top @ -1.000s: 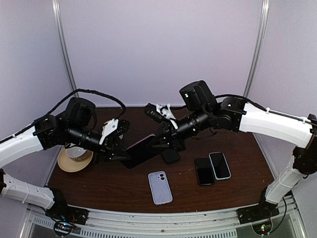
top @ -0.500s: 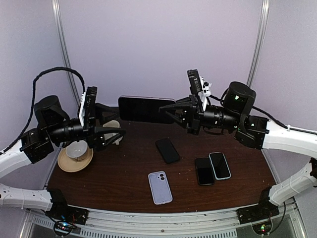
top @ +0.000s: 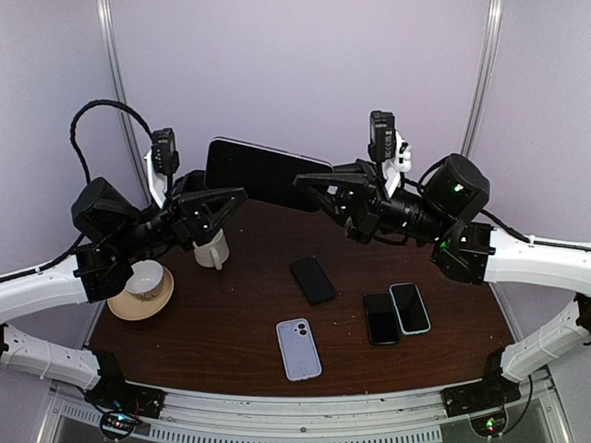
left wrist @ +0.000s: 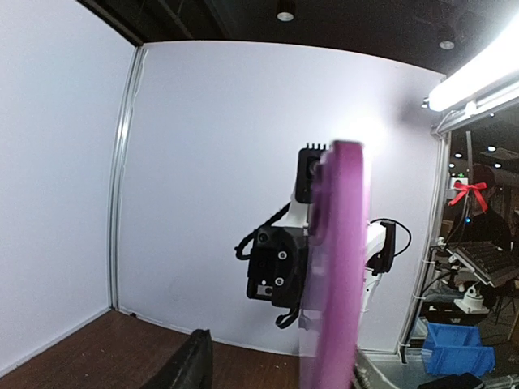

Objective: Put the phone into the phone case
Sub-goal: Pass from the right arm to the left, then pass from the left arm to the right

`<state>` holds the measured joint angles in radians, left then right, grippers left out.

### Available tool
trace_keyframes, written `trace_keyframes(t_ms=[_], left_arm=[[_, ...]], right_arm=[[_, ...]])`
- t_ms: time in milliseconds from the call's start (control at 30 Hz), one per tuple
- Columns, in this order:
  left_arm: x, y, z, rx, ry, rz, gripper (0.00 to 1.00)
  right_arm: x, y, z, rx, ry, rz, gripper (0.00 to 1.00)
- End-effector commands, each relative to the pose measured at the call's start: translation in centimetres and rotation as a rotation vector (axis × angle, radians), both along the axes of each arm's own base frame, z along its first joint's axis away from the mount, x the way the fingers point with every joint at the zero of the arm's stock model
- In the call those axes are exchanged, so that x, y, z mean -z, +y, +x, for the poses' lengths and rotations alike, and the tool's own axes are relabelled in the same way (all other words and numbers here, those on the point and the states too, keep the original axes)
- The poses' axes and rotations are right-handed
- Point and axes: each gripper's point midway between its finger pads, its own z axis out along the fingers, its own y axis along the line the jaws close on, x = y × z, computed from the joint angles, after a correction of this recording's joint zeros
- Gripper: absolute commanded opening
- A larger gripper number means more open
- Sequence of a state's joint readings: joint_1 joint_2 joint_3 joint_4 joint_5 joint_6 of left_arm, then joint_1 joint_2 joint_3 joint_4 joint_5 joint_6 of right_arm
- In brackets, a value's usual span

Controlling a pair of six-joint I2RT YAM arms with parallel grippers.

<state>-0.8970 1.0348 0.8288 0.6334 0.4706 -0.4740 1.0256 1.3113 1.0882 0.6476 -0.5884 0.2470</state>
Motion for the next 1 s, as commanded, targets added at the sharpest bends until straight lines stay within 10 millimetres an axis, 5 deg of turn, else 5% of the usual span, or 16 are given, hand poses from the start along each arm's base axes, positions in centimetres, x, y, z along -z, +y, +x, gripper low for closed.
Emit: trace_keyframes(t_ms=[0, 100, 200, 333, 467, 667, 800, 967], left_arm=[[-3.8, 0.6, -1.9, 0.058, -0.087, -0.117, 0.44], [-4.0, 0.4, -2.3, 0.086, -0.088, -0.129, 0.29], [-4.1, 0.3, -2.6, 0.107, -0.096, -0.123, 0.01], [-3.4, 0.3, -2.0, 0.062, -0.07, -0.088, 0.0], [-1.8, 0.9, 0.2, -0.081, 0.022, -0.006, 0.0], [3.4, 1.1, 5.7, -0.353, 0.242, 0.265, 0.0], [5.8, 0.7, 6.8, -0.389, 0.317, 0.351, 0.0], [6.4, 0.2, 7.4, -0.397, 0.357, 0.373, 0.0]], right_arm=[[-3.0, -1.0, -0.3, 0.018, -0.041, 0.097, 0.0], [-2.4, -0.8, -0.2, 0.016, -0.027, 0.083, 0.0], [-1.9, -0.7, 0.2, 0.033, -0.016, 0.07, 0.0], [-1.1, -1.0, 0.7, 0.09, -0.019, -0.009, 0.0], [3.5, -2.7, 4.7, 0.376, 0.042, -0.303, 0.59], [10.5, -6.2, 9.2, 0.702, -0.078, -0.785, 0.96], [9.1, -2.4, 9.1, 0.672, -0.198, -0.723, 0.99], [8.2, 3.8, 8.2, 0.596, -0.34, -0.635, 1.0]])
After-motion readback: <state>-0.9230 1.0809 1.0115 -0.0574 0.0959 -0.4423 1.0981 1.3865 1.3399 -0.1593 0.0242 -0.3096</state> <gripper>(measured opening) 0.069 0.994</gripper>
